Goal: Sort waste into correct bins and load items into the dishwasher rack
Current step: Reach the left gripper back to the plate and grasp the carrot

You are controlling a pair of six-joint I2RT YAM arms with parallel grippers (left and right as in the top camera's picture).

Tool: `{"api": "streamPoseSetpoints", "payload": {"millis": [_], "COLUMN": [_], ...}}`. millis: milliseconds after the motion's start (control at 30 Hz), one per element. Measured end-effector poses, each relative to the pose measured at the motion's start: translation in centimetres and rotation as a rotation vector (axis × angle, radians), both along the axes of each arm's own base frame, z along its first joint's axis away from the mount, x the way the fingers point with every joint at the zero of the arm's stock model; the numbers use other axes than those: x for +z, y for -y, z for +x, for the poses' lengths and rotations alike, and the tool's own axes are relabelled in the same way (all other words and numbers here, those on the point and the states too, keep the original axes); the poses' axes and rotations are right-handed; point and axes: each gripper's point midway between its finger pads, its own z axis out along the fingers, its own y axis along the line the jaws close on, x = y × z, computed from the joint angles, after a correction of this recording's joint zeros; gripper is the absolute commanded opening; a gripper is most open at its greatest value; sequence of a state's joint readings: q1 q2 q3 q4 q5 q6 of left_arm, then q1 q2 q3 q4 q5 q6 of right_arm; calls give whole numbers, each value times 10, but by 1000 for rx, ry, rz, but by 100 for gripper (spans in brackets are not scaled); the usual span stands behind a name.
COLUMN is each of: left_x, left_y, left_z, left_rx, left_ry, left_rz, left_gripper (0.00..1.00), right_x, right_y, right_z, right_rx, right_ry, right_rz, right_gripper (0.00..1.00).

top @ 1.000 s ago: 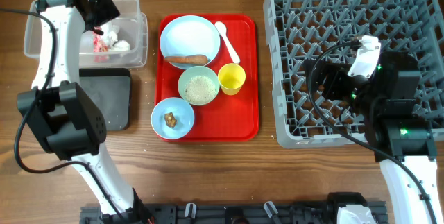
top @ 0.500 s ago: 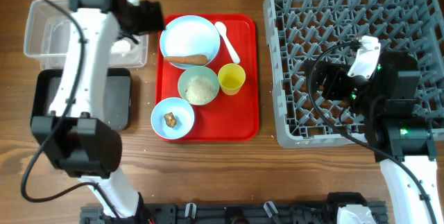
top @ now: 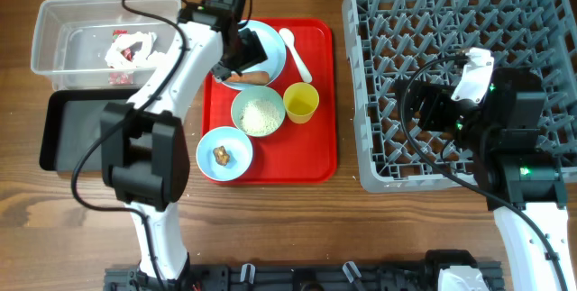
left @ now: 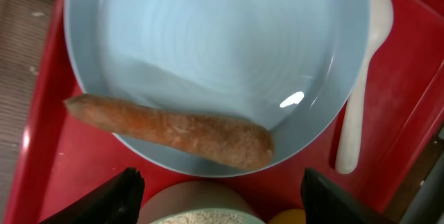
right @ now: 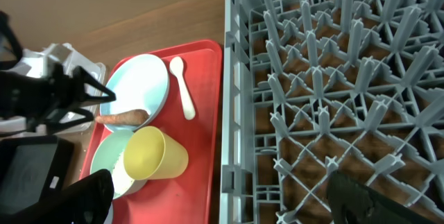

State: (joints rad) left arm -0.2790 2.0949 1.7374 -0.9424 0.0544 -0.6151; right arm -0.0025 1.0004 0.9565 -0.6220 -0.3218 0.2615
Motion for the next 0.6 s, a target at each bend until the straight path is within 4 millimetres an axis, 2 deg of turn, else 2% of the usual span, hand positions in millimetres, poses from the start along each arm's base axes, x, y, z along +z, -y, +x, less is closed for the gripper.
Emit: {"api": "streamPoseSetpoints", "payload": {"millis": [167, 333, 467, 600], "left_x": [-21, -41, -42, -41], "left_y": [7, 7, 7, 5], "left_z": [-1, -3, -2, 8], "left_rx": [25, 40, 40, 46], "left_ry": [-37, -79, -76, -33], "left_rz": [0, 10, 12, 24], "left_gripper": [74, 73, 74, 73], "right_x": [-1, -2, -3, -3], "right_y": [0, 0, 0, 0], "right_z": [-1, -2, -2, -2], "right_rx": [0, 0, 0, 0], "right_ry": [-8, -12, -14, -15], "right_rz": [0, 0, 0, 0], "right_gripper": [100, 100, 100, 100]}}
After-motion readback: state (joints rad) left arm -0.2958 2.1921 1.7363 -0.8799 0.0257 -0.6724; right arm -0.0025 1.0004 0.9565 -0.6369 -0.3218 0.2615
